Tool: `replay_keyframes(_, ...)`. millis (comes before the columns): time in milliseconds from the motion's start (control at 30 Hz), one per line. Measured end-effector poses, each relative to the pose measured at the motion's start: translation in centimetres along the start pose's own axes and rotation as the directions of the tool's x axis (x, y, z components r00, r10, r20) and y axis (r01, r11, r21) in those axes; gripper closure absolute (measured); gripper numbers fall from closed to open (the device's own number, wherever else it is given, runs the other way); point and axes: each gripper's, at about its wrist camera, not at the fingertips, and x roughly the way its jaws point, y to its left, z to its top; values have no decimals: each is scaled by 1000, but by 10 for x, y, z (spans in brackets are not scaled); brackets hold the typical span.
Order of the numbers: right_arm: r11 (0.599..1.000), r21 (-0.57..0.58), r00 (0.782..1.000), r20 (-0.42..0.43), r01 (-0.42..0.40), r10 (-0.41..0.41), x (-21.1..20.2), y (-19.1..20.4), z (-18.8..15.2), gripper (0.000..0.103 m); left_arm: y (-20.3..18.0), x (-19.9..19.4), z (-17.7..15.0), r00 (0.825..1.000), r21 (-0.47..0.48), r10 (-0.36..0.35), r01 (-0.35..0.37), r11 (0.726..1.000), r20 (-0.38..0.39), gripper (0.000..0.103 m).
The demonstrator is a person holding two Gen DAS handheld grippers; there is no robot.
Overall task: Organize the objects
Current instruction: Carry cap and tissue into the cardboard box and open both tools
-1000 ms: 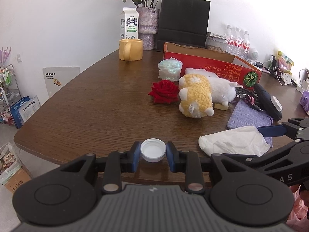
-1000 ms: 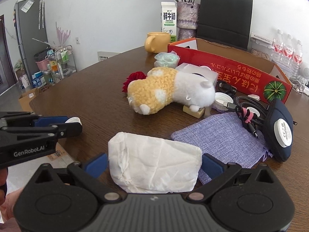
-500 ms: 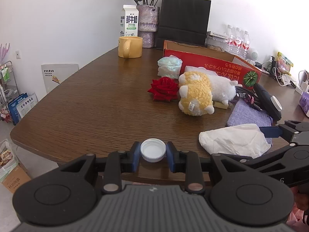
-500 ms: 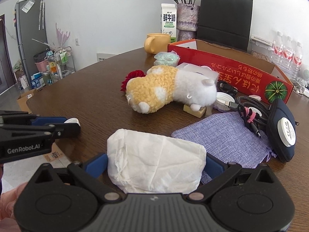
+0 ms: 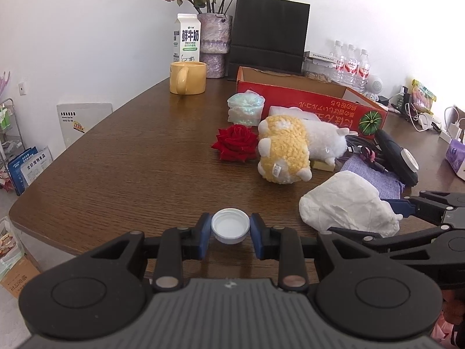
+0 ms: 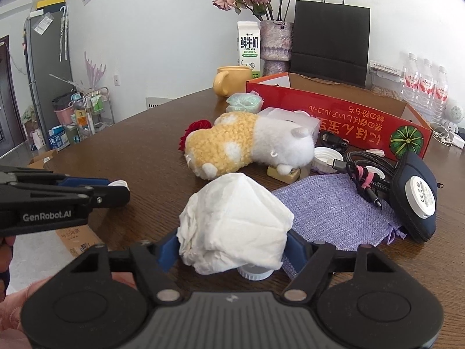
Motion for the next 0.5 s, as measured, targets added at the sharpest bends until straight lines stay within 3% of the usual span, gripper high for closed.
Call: replay_keyframes(500, 997, 46, 982, 170, 69, -76, -22, -38, 31, 30, -26, 12, 66, 986, 32, -39, 34, 999, 163, 74)
